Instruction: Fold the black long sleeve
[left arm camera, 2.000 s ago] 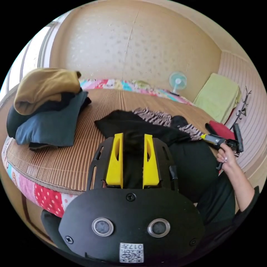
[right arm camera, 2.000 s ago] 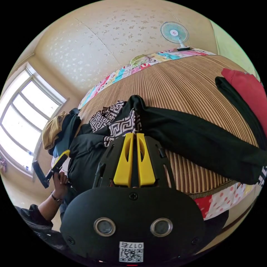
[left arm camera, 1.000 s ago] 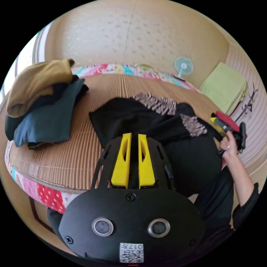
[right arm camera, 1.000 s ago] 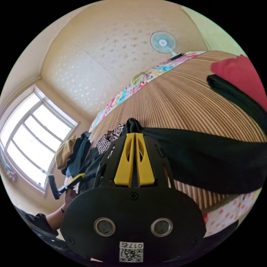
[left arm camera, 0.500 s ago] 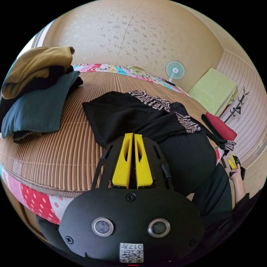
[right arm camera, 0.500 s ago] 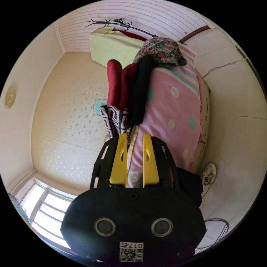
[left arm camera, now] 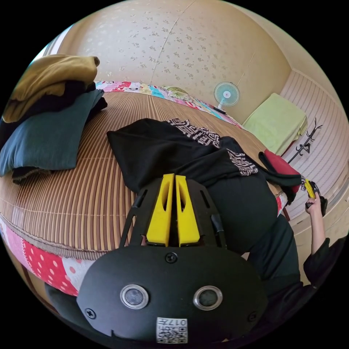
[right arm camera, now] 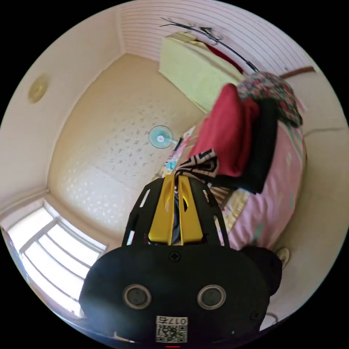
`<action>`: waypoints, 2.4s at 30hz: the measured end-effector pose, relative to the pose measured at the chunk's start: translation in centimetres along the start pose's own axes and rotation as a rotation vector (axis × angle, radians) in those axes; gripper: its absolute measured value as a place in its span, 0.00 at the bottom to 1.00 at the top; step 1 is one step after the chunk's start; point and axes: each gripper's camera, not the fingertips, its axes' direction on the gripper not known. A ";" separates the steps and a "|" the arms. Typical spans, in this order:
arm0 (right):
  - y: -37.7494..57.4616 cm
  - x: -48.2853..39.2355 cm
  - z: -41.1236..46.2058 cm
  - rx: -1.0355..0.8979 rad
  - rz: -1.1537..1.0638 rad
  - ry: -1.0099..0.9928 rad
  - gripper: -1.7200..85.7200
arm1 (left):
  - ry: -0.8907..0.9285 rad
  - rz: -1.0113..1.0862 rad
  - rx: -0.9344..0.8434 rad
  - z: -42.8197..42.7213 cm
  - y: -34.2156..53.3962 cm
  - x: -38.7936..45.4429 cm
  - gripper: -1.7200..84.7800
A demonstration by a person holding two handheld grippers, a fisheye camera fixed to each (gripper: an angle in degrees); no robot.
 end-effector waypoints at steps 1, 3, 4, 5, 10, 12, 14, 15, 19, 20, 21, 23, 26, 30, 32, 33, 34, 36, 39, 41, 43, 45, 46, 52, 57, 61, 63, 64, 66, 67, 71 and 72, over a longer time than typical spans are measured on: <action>-0.5 -1.3 -0.5 -0.010 -0.035 0.018 0.04 | 0.002 -0.001 0.000 0.0 0.1 -0.1 0.01; -0.9 -1.2 -1.4 -0.014 -0.039 0.104 0.04 | 0.002 0.000 0.002 -0.1 0.2 -0.1 0.01; -0.7 0.2 -1.7 -0.024 -0.010 0.184 0.04 | 0.002 0.000 0.004 -0.2 0.2 -0.2 0.01; -0.3 2.4 -1.8 -0.050 0.075 0.253 0.04 | 0.003 0.000 0.005 -0.2 0.3 -0.2 0.01; 3.3 7.4 -1.3 -0.032 0.303 0.223 0.04 | 0.027 -0.008 0.005 -0.4 0.5 -0.8 0.01; 4.2 4.5 0.1 0.002 0.251 0.172 0.04 | 0.034 -0.011 0.007 -0.4 0.6 -1.0 0.01; 5.9 -3.2 3.8 -0.024 0.078 0.078 0.04 | 0.023 -0.007 0.006 -0.5 0.6 -1.0 0.01; 6.7 -5.5 4.9 -0.041 0.027 0.043 0.04 | 0.020 -0.005 0.006 -0.6 0.6 -1.0 0.01; 18.4 -20.0 13.0 -0.307 -0.260 -0.292 0.05 | 0.001 0.002 0.008 -0.8 0.8 -0.9 0.01; 23.5 -22.7 15.6 -0.445 -0.325 -0.372 0.05 | -0.003 0.004 0.010 -0.9 0.8 -1.0 0.01; 26.2 -23.6 17.0 -0.521 -0.358 -0.395 0.05 | -0.004 0.004 0.010 -1.0 0.8 -1.0 0.01; 37.8 -25.0 22.3 -0.816 -0.526 -0.328 0.05 | 0.004 0.001 0.011 -1.2 0.9 -1.4 0.01; 48.0 -21.8 25.4 -1.075 -0.605 -0.100 0.07 | 0.016 -0.006 0.012 -1.4 1.0 -1.9 0.01; 49.4 -18.3 21.5 -1.014 -0.623 -0.141 0.06 | 0.000 0.001 0.015 -1.7 1.0 -2.1 0.01; 48.4 -16.9 19.2 -0.945 -0.704 -0.053 0.05 | -0.025 0.015 0.021 -1.9 1.1 -2.0 0.01; 48.0 -16.5 18.8 -0.927 -0.724 -0.023 0.05 | -0.028 0.016 0.021 -1.9 1.1 -2.1 0.01; 47.2 -15.7 17.8 -0.888 -0.761 0.038 0.05 | -0.031 0.017 0.022 -2.0 1.1 -2.2 0.01; 46.3 -14.6 16.6 -0.820 -0.810 0.118 0.05 | -0.028 0.016 0.022 -2.2 1.1 -2.6 0.02; 46.4 -12.2 15.2 -0.713 -0.887 0.229 0.04 | -0.014 0.002 0.034 -2.8 1.1 -3.4 0.04; 49.2 -7.8 15.9 -0.704 -0.940 0.285 0.04 | 0.040 -0.029 0.058 -3.7 1.5 -4.5 0.08; 51.5 -5.0 12.6 -0.501 -1.015 0.149 0.03 | 0.081 -0.068 0.096 -4.5 2.3 -5.4 0.09; 53.2 -4.2 11.2 -0.438 -1.056 0.154 0.03 | 0.132 -0.146 0.134 -5.5 2.9 -6.5 0.12; 54.0 -4.6 11.2 -0.440 -1.083 0.196 0.03 | 0.164 -0.210 0.158 -6.1 3.1 -7.2 0.13; 54.9 -3.5 10.3 -0.437 -1.074 0.190 0.03 | 0.210 -0.443 0.148 -7.0 0.3 -9.8 0.17; 54.1 -2.4 9.8 -0.463 -1.030 0.139 0.03 | 0.126 -0.519 -0.053 -4.5 -2.5 -11.4 0.07; 53.8 -1.9 9.5 -0.462 -1.025 0.130 0.03 | 0.300 -0.394 0.160 -7.5 -3.7 -11.2 0.06; 53.7 -1.8 9.5 -0.460 -1.025 0.130 0.03 | 0.263 -0.390 0.163 -7.9 -3.9 -11.9 0.07; 53.5 -1.8 9.4 -0.460 -1.025 0.130 0.03 | 0.207 -0.423 0.122 -7.4 -3.5 -12.8 0.07; 53.2 -1.7 9.5 -0.462 -1.023 0.127 0.03 | 0.133 -0.509 0.022 -6.2 -2.2 -14.5 0.08; 52.9 -1.7 9.5 -0.465 -1.019 0.125 0.03 | 0.135 -0.550 0.004 -5.8 -0.8 -15.4 0.10; 51.7 -2.0 9.8 -0.490 -1.008 0.127 0.03 | 0.184 -0.586 0.126 -7.8 3.2 -14.8 0.12; 51.5 -2.3 9.9 -0.500 -1.012 0.136 0.03 | 0.168 -0.577 0.138 -8.2 3.4 -14.3 0.12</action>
